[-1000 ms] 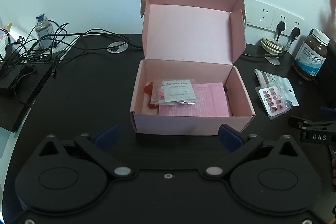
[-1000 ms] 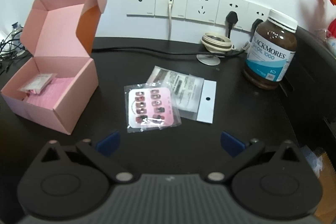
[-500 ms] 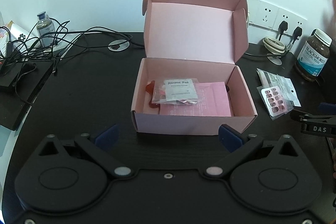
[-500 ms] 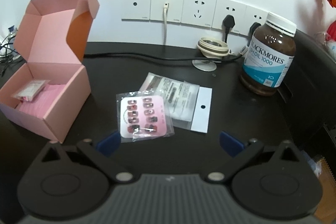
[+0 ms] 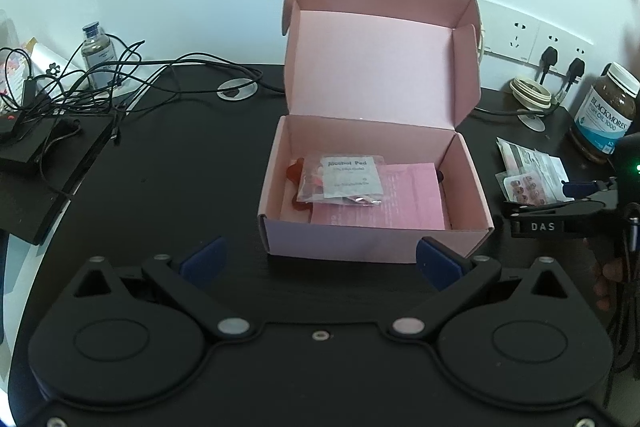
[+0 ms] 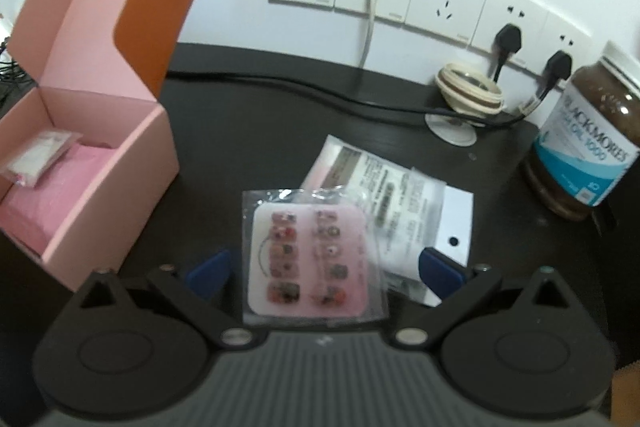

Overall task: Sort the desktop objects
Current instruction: 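Move the right tool to the press-on nails bag and close on it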

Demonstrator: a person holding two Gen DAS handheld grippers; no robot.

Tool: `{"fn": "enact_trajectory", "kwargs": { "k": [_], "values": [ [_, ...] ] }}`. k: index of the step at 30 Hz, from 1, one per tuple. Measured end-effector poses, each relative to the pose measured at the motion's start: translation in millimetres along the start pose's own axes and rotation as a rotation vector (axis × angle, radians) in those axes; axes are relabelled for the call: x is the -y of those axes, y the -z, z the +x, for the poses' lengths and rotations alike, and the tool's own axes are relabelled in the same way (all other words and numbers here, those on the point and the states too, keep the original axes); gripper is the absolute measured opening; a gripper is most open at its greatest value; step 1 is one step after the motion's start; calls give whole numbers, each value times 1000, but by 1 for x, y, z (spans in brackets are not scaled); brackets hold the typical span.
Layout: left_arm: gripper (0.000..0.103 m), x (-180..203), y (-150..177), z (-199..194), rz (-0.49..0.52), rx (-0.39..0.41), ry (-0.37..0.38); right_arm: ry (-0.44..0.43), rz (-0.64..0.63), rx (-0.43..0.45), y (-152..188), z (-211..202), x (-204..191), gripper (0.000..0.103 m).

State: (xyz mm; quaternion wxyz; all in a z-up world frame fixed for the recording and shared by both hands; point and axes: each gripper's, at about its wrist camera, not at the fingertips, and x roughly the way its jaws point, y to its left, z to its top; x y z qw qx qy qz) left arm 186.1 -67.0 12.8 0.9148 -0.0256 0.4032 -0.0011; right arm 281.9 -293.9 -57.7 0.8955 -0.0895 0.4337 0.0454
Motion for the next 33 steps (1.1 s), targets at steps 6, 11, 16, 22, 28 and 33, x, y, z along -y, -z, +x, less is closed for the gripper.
{"fn": "enact_trajectory", "kwargs": {
  "k": [6,11,16,22,28,33],
  "values": [
    [103,-3,-1,0,-20,0,-3,-9,13,-17,-4,7,0,101],
    [103,-5,0,-1,-32,2,3,-45,24,-26,-6,8,2,93],
    [103,-7,0,-2,-40,4,12,-73,36,-28,-8,4,3,74],
    [103,-6,1,-4,-36,6,22,-84,42,-24,-8,-2,4,66],
    [103,-7,1,-6,-38,7,32,-100,41,5,-9,-13,2,64],
    [103,-7,1,-8,-33,12,42,-114,35,36,-12,-24,-3,64]
  ]
}}
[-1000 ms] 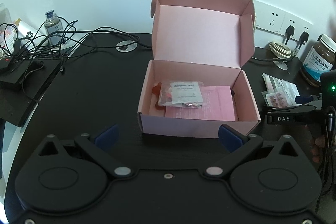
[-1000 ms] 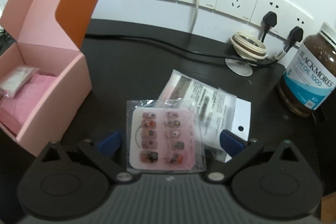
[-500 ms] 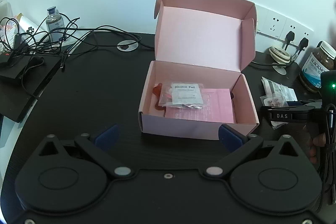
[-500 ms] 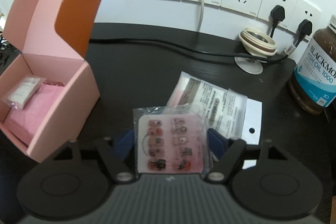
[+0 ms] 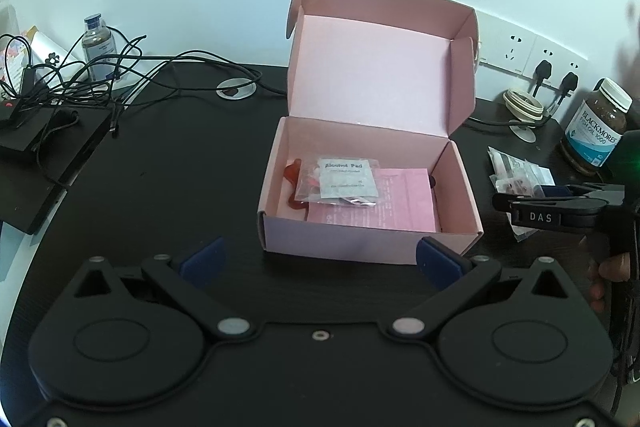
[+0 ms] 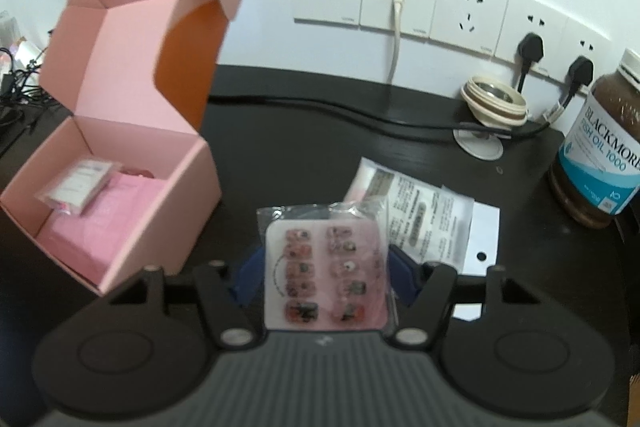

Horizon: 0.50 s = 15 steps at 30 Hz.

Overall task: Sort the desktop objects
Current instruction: 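Move the right tool to the press-on nails bag and close on it, then lift and carry the nails bag with the right gripper over the pink box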

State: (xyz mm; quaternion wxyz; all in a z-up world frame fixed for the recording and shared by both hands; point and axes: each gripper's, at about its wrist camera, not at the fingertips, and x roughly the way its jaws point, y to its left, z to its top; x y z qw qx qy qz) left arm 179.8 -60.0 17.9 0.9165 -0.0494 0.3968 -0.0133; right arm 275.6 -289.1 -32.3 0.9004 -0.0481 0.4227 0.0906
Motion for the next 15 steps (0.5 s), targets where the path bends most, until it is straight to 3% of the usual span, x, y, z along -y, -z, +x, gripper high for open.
{"fn": "enact_trajectory", "kwargs": {
  "k": [15],
  "values": [
    [103,-2,-1,-2,3,5,18,-5,-27,90,-5,-30,-13,64]
  ]
}}
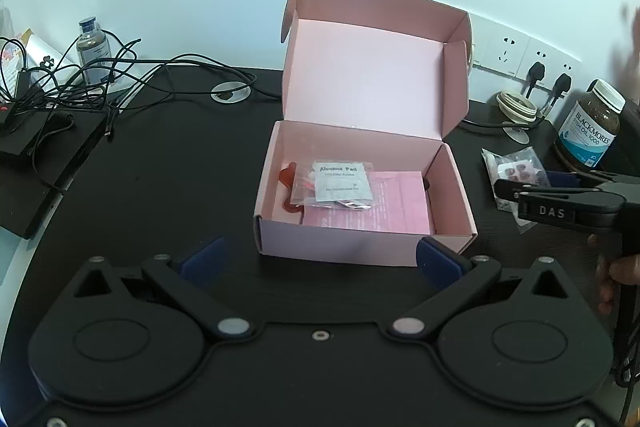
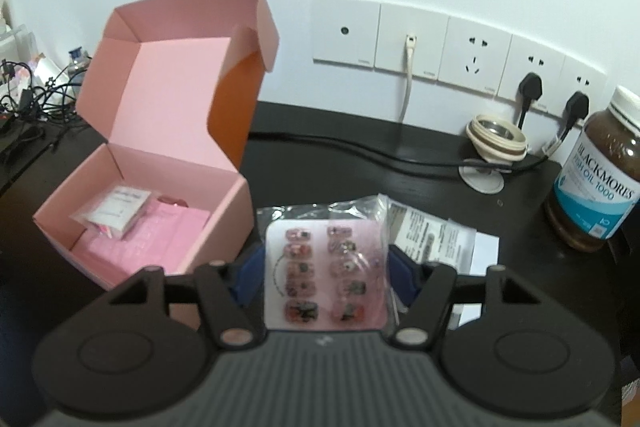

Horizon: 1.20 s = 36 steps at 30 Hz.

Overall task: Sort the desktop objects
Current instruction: 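Lift and carry the nails bag with the right gripper over the pink box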

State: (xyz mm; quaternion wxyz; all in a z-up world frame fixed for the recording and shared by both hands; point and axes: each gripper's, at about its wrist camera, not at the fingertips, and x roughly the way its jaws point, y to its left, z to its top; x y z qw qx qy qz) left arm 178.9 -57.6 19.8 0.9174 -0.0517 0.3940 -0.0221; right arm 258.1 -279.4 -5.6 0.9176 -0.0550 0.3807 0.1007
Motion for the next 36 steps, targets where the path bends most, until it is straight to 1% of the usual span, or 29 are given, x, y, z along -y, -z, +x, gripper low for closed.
{"fn": "enact_trajectory", "kwargs": {
  "k": [6,13,16,19,22,27,30,36],
  "values": [
    [103,-4,-1,-1,-17,-1,8,7,-27,28,0,-12,-2,64],
    [103,2,-3,0,8,-1,20,1,-33,57,-3,-23,-3,64],
    [103,1,-2,1,8,-4,27,-29,-42,80,-10,-32,-8,64],
    [103,0,-2,2,8,-6,33,-89,-94,105,-19,-40,-20,64],
    [103,1,-2,2,10,-2,41,-161,-168,111,-30,-41,-41,64],
    [103,-2,-1,1,15,4,21,-273,-292,69,-41,-22,-83,64],
    [103,-10,-1,3,-15,-5,10,-269,-414,42,-45,-5,-101,64],
    [103,-18,0,1,-37,-4,-8,-306,-593,-73,-49,23,-107,64]
  ]
}}
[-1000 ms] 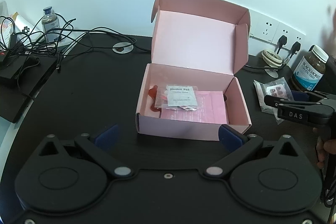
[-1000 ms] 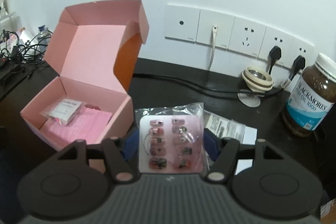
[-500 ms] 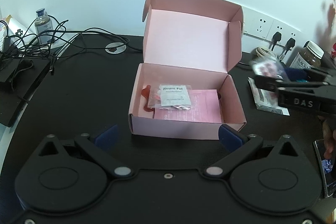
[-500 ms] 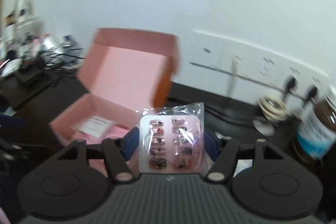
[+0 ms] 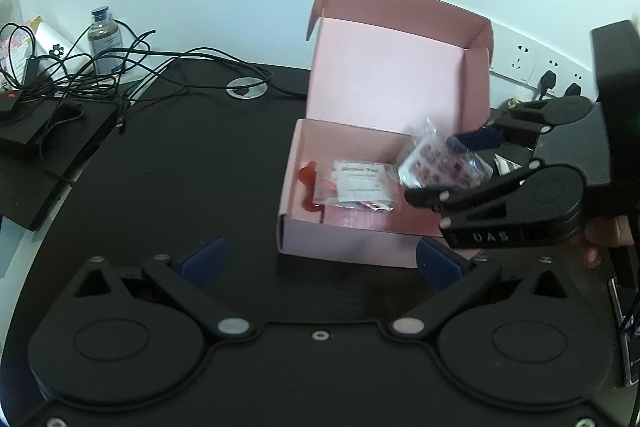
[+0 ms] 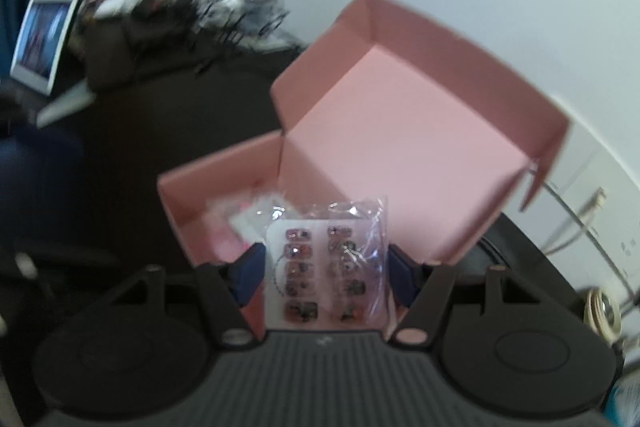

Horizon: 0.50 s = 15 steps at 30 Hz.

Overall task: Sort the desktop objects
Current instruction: 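Lift and carry the nails bag with the right gripper over the pink box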

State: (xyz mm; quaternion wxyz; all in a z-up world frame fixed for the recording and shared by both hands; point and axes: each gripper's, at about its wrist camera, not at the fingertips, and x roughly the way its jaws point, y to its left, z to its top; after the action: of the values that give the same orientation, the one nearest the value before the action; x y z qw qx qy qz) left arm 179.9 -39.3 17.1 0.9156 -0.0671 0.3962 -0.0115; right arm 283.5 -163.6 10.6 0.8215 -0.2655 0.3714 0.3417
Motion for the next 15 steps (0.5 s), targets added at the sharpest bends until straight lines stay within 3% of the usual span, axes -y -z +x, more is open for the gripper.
{"fn": "enact_trajectory", "kwargs": {
  "k": [5,15],
  "values": [
    [103,-3,-2,3,-22,-4,-3,-52,-17,-52,5,13,4,64],
    [103,0,-6,7,-22,-2,3,-133,67,-97,4,37,8,64]
  ]
}}
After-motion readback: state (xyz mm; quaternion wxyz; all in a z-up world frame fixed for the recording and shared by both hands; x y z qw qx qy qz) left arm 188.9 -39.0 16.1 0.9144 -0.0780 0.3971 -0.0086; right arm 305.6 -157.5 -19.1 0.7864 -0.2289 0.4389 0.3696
